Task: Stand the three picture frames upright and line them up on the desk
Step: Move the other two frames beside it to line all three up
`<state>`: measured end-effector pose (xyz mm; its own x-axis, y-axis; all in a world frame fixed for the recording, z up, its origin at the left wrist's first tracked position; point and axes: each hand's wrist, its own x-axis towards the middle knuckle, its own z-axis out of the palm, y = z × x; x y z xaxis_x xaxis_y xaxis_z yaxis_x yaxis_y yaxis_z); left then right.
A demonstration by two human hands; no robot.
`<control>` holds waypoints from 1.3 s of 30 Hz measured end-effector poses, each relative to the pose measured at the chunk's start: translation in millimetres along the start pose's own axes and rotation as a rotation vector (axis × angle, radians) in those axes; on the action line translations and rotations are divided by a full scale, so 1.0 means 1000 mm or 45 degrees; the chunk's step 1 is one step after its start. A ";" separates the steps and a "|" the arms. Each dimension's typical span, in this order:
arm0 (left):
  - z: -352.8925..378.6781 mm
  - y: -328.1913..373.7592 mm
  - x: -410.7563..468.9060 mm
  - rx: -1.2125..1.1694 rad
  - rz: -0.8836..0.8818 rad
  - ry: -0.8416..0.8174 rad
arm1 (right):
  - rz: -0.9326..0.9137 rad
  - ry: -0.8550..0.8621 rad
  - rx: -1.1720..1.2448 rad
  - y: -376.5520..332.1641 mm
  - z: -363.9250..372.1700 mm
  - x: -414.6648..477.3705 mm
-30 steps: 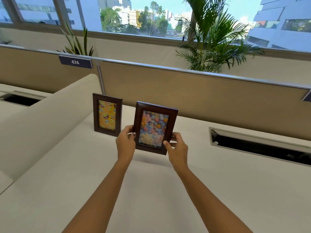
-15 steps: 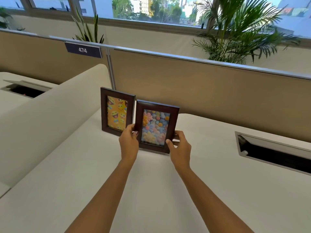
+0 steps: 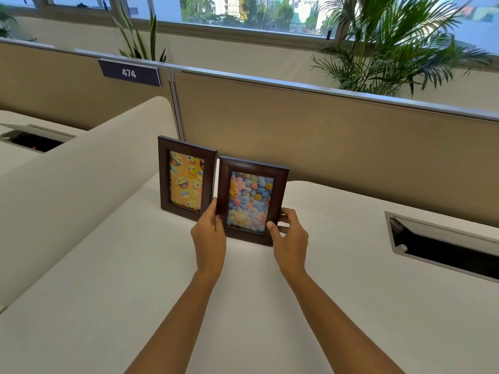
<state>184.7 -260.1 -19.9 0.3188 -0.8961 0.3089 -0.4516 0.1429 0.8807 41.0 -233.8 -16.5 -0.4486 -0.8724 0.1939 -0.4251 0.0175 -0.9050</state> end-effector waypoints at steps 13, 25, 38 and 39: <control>0.005 -0.024 -0.012 0.266 -0.165 0.077 | -0.001 -0.006 -0.007 0.006 0.014 0.004; 0.016 -0.023 -0.008 0.542 -0.164 0.065 | 0.010 0.021 -0.022 0.008 0.020 0.005; 0.014 -0.027 -0.011 0.629 -0.161 -0.042 | 0.102 -0.054 0.062 0.020 0.011 -0.013; 0.013 -0.027 -0.012 0.613 -0.162 -0.044 | 0.098 -0.049 0.061 0.023 0.009 -0.018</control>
<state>182.2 -258.4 -52.4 0.3726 -0.9082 0.1905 -0.7469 -0.1717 0.6424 46.3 -222.6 -44.2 -0.4478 -0.8874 0.1096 -0.3525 0.0625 -0.9337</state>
